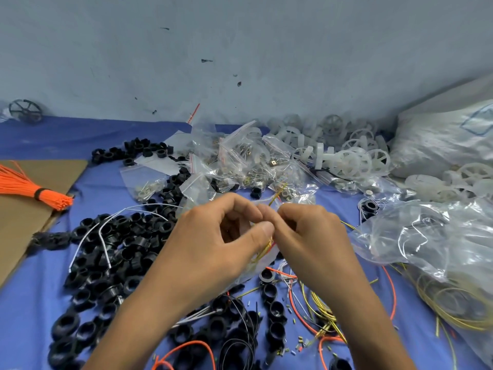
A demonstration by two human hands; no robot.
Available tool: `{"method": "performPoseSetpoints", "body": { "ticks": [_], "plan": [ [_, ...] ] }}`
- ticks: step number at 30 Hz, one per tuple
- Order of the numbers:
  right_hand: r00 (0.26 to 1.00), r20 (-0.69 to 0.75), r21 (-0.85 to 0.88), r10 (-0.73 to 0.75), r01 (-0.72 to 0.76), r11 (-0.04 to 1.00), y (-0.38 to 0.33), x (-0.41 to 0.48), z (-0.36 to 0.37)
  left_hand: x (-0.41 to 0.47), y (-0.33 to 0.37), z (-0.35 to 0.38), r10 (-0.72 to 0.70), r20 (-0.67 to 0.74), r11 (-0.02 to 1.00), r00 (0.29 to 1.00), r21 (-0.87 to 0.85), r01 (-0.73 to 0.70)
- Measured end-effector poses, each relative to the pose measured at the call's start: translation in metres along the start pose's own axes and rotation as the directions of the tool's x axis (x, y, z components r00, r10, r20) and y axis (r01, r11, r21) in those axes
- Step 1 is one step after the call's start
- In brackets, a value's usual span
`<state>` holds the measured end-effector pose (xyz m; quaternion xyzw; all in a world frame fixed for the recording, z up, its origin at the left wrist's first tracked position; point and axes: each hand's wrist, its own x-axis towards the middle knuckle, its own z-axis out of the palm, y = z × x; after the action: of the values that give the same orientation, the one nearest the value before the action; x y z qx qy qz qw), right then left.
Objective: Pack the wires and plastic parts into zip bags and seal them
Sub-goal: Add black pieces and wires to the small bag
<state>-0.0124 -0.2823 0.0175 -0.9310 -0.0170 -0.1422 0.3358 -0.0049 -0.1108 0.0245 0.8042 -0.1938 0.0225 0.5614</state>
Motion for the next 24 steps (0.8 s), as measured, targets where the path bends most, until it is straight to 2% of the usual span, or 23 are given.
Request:
{"method": "performPoseSetpoints", "body": {
  "ticks": [2,4,6,8,10,12,14,17,19,22,24],
  "plan": [
    [0.999,-0.006,-0.216,0.049,-0.049,0.975,-0.005,0.000,0.001,-0.002,0.001,0.001,-0.001,0.075,0.999,0.997,-0.045,0.004],
    [0.999,-0.010,-0.266,0.043,-0.044,0.963,-0.006,0.001,0.002,-0.003,0.002,0.000,-0.001,0.112,0.997,0.994,-0.071,0.009],
    [1.000,0.019,-0.150,-0.012,0.015,0.989,-0.003,0.002,-0.001,-0.001,0.000,0.000,0.001,0.085,0.999,0.996,-0.051,0.004],
    [0.992,0.113,0.033,-0.051,0.047,0.998,0.003,0.003,-0.008,0.003,-0.007,-0.001,-0.002,0.010,1.000,1.000,0.018,0.002],
    [0.971,0.220,0.186,-0.093,0.052,0.981,0.007,0.004,-0.016,0.007,-0.013,-0.002,-0.013,-0.066,0.998,0.998,0.067,0.017],
    [0.962,0.247,0.306,-0.112,0.032,0.951,0.012,0.005,-0.022,0.010,-0.018,-0.003,-0.010,-0.109,0.996,0.994,0.083,0.019],
    [0.971,0.217,0.337,-0.100,0.021,0.941,0.014,0.005,-0.023,0.010,-0.015,-0.001,0.000,-0.105,0.998,0.994,0.056,0.006],
    [0.990,0.124,0.192,-0.063,0.039,0.981,0.014,0.005,-0.017,0.005,-0.007,0.002,-0.015,-0.023,0.999,1.000,-0.042,0.014],
    [0.992,0.105,0.158,-0.069,0.051,0.986,0.013,0.006,-0.015,0.004,-0.007,0.004,-0.021,-0.022,1.000,1.000,-0.021,0.021],
    [0.965,0.220,0.322,-0.146,0.069,0.944,0.012,0.005,-0.020,0.008,-0.015,0.004,0.001,-0.116,0.997,0.993,0.077,0.008],
    [0.953,0.235,0.436,-0.191,0.073,0.897,0.012,0.005,-0.027,0.009,-0.019,0.002,0.022,-0.136,0.995,0.991,0.102,-0.008]
  ]
}}
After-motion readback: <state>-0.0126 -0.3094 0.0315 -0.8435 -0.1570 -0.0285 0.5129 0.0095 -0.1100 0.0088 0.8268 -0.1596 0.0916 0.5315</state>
